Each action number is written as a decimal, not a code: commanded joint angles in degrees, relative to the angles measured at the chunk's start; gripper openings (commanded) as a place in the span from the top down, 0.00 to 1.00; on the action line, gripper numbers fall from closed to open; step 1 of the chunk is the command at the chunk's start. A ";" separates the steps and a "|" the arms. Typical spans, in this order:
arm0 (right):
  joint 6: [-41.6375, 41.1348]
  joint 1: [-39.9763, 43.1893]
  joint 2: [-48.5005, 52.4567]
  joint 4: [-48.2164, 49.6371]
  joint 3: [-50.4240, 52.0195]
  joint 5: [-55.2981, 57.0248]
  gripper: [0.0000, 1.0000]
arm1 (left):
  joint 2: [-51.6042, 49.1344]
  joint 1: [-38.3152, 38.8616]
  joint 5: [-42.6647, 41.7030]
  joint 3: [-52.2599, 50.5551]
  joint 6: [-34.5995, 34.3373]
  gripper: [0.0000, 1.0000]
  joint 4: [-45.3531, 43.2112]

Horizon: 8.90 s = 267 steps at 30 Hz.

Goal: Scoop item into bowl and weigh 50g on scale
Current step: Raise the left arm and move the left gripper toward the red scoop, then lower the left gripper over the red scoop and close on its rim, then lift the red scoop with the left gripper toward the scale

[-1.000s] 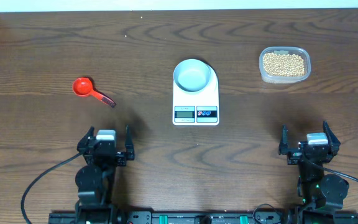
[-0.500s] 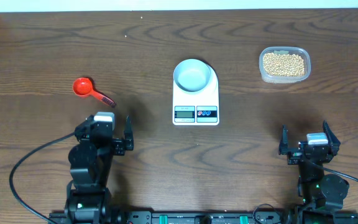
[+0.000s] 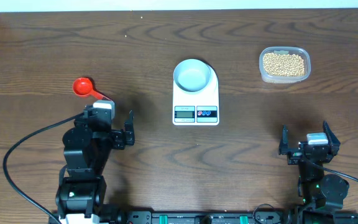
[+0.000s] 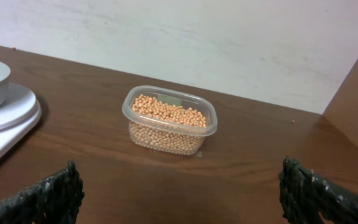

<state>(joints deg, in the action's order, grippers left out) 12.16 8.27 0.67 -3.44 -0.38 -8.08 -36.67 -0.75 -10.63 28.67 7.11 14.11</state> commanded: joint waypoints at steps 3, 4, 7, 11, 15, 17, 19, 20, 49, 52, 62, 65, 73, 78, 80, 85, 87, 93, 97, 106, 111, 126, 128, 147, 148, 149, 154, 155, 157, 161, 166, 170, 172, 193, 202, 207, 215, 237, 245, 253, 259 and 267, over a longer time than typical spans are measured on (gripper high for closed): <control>0.13 -0.44 -0.35 -0.24 0.07 0.02 0.01 | -0.04 -0.35 -1.03 4.22 -2.10 0.02 3.74; 0.13 -0.44 -0.35 -0.24 0.07 0.02 0.01 | -0.04 -0.35 -1.51 4.79 -2.10 0.02 4.39; 0.13 -0.44 -0.35 -0.24 0.07 0.02 0.01 | -0.04 -0.35 -3.32 5.81 -2.10 0.02 5.38; 0.13 -0.44 -0.35 -0.24 0.07 0.02 0.01 | -0.07 -0.35 -5.25 7.34 -2.97 0.02 6.01; 0.13 -0.44 -0.35 -0.26 0.07 0.02 0.01 | -0.52 -0.35 -5.27 8.76 -3.19 0.02 6.95; 0.13 -0.44 -0.35 -0.24 0.07 0.02 0.01 | -1.40 -0.35 -5.27 9.73 -3.19 0.02 7.93; 0.13 -0.44 -0.35 -0.26 0.07 0.02 0.01 | -3.10 -0.35 -5.27 11.39 -3.19 0.02 9.66; 0.13 -0.44 -0.35 -0.24 0.07 0.02 0.01 | -4.22 -0.35 -5.27 12.44 -3.17 0.02 10.71; 0.13 -0.44 -0.35 -0.26 0.07 0.02 0.01 | -33.73 -0.20 -5.42 38.18 -5.42 0.02 29.77; 0.13 -0.44 -0.35 -0.24 0.07 0.02 0.01 | -35.19 -0.20 -2.05 38.18 -11.85 0.01 26.32; 0.13 -0.44 -0.35 -0.24 0.07 0.02 0.01 | -50.36 -0.26 20.41 38.18 -40.50 0.18 21.90; 0.13 -0.44 -0.35 -0.26 0.07 0.02 0.01 | -55.28 -0.26 21.14 38.18 -42.32 0.27 19.41; 0.13 -0.44 -0.35 -0.24 0.07 0.02 0.01 | -65.44 -4.98 18.05 38.16 -42.80 0.40 16.35; 0.13 -0.44 -0.35 -0.26 0.07 0.02 0.01 | -69.02 -6.25 16.83 38.16 -41.24 0.50 13.31; 0.13 -0.44 -0.35 -0.24 0.07 0.02 0.01 | -69.77 -6.25 14.97 38.16 -38.84 0.51 11.63; 0.13 -0.44 -0.35 -0.26 0.07 0.02 0.01 | -70.86 -6.25 12.76 38.16 -37.77 0.52 9.18; 0.13 -0.44 -0.35 -0.26 0.07 0.02 0.01 | -70.86 -6.62 12.74 38.16 -37.79 0.52 8.85; 0.13 -0.44 -0.35 -0.26 0.07 0.02 0.01 | -70.86 -8.63 12.74 38.10 -37.79 0.52 8.44; 0.13 -0.44 -0.35 -0.24 0.07 0.02 0.01 | -70.88 -9.22 12.76 37.94 -37.77 0.52 7.56; 0.13 -0.44 -0.35 -0.24 0.07 0.02 0.01 | -74.29 -9.20 12.74 37.88 -37.57 0.53 5.86; 0.13 -0.44 -0.35 -0.26 0.07 0.02 0.01 | -74.55 -9.20 12.74 37.90 -37.09 0.55 5.27; 0.13 -0.44 -0.35 -0.26 0.07 0.02 0.01 | -58.14 -9.25 13.11 37.97 -26.97 0.56 5.49; 0.13 -0.44 -0.35 -0.26 0.07 0.02 0.01 | -57.77 -9.75 15.72 37.97 -26.82 0.56 4.39; 0.13 -0.44 -0.35 -0.26 0.07 0.02 0.01 | -69.42 -19.80 9.51 37.94 -26.82 0.56 3.30; 0.13 -0.44 -0.35 -0.24 0.07 0.02 0.01 | -70.38 -19.67 9.49 37.94 -26.84 0.56 3.39; 0.13 -0.44 -0.35 -0.24 0.07 0.02 0.01 | -70.62 -19.67 9.49 37.94 -26.84 0.56 3.39; 0.13 -0.44 -0.35 -0.24 0.07 0.02 0.01 | -72.43 -19.67 9.44 37.94 -26.86 0.60 3.50; 0.13 -0.44 -0.35 -0.24 0.07 0.02 0.01 | -72.65 -19.63 9.42 37.94 -26.86 0.60 3.50; 0.13 -0.44 -0.35 -0.24 0.07 0.02 0.01 | -73.11 -19.63 9.29 37.94 -26.88 0.63 3.34; 0.13 -0.44 -0.35 -0.24 0.07 0.02 0.01 | -75.25 -19.63 9.31 37.94 -27.10 0.64 2.78; 0.13 -0.44 -0.35 -0.24 0.07 0.02 0.01 | -76.11 -19.63 9.31 37.94 -27.34 0.65 0.92; 0.13 -0.44 -0.35 -0.26 0.07 0.02 0.01 | -76.11 -19.63 9.27 37.94 -28.85 0.65 -0.79; 0.13 -0.44 -0.35 -0.24 0.07 0.02 0.01 | -76.08 -19.63 7.96 37.94 -28.81 0.65 -1.29; 0.13 -0.44 -0.35 -0.24 0.07 0.02 0.01 | -75.69 -19.52 -0.24 37.90 -27.26 0.61 -4.37; 0.13 -0.44 -0.35 -0.24 0.07 0.02 0.01 | -76.89 -19.52 1.25 37.90 -27.28 0.73 -5.27; 0.13 -0.44 -0.35 -0.24 0.07 0.02 0.01 | -79.23 -19.54 1.25 37.90 -27.93 0.78 -6.36; 0.13 -0.44 -0.35 -0.24 0.07 0.02 0.01 | -77.09 -19.52 0.76 37.90 -27.96 0.93 -6.71; 0.13 -0.44 -0.35 -0.24 0.07 0.02 0.01 | -26.95 -8.74 -6.93 37.90 -38.12 0.93 26.75; 0.13 -0.44 -0.35 -0.24 0.07 0.02 0.01 | -24.09 -3.28 -8.57 37.86 -40.44 0.93 32.35; 0.17 -0.44 -0.35 -0.22 0.07 0.04 0.01 | -24.09 2.47 -10.84 37.29 -40.46 0.93 31.82; 2.58 -0.44 -0.35 -0.20 0.07 0.00 0.01 | -24.11 4.52 -10.84 37.27 -41.48 0.93 31.19; 1.57 -0.46 -0.35 2.97 0.07 -15.67 0.01 | -24.15 4.87 -11.45 37.24 -41.99 0.93 30.14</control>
<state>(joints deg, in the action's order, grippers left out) 13.91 8.27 0.67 -1.48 -0.38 -12.36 -61.06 3.88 -21.15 66.04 -34.54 44.51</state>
